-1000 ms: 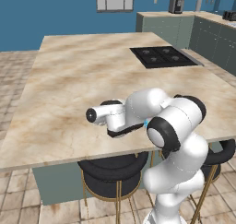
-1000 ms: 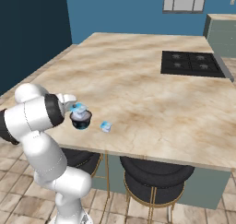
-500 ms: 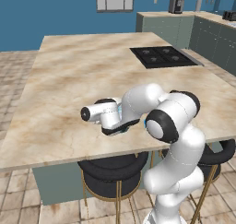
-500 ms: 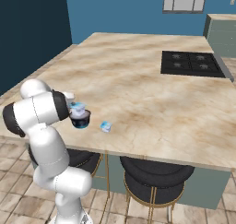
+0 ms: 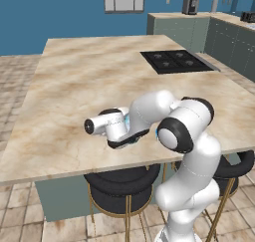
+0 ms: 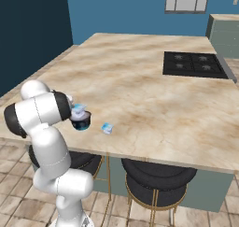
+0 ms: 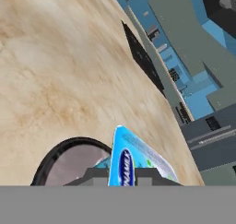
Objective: Stack the yogurt containers by placing the smaller containers on top of the larger containers.
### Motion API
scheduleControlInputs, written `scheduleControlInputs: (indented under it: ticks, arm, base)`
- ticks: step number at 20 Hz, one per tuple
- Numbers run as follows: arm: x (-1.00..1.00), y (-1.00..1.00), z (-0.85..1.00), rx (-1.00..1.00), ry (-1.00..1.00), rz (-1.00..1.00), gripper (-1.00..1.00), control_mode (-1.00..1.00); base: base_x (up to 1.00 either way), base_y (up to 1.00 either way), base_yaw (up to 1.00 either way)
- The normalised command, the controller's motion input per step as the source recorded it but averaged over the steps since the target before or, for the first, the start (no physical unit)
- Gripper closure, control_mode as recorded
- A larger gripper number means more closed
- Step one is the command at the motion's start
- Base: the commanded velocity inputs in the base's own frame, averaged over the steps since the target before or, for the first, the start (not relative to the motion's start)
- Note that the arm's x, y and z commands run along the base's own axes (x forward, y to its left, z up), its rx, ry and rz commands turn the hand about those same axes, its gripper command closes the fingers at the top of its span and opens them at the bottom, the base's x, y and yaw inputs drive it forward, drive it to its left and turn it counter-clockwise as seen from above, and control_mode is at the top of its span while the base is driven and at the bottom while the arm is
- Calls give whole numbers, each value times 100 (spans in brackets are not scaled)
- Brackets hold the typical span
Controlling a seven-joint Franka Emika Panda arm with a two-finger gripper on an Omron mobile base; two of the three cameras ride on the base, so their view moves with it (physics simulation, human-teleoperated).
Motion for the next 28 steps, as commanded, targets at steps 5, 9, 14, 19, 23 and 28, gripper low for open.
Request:
scheduleControlInputs:
  ticks: [5, 9, 14, 19, 23, 28]
  arm:
    - [-18, -2, -3, 1, -4, 0, 100, -100]
    - [-17, -7, 0, 2, -3, 0, 100, -100]
    - [-9, -12, -2, 2, -2, 0, 100, -100]
    - [0, -21, -8, 3, 0, 0, 100, -100]
    - [0, -15, -12, 2, 0, 0, 100, -100]
    - [0, -4, -15, 0, 0, 0, 100, -100]
  base:
    - [0, 0, 0]
    - [0, 0, 0]
    - [0, 0, 0]
    - [0, 0, 0]
    - [0, 0, 0]
    - [0, 0, 0]
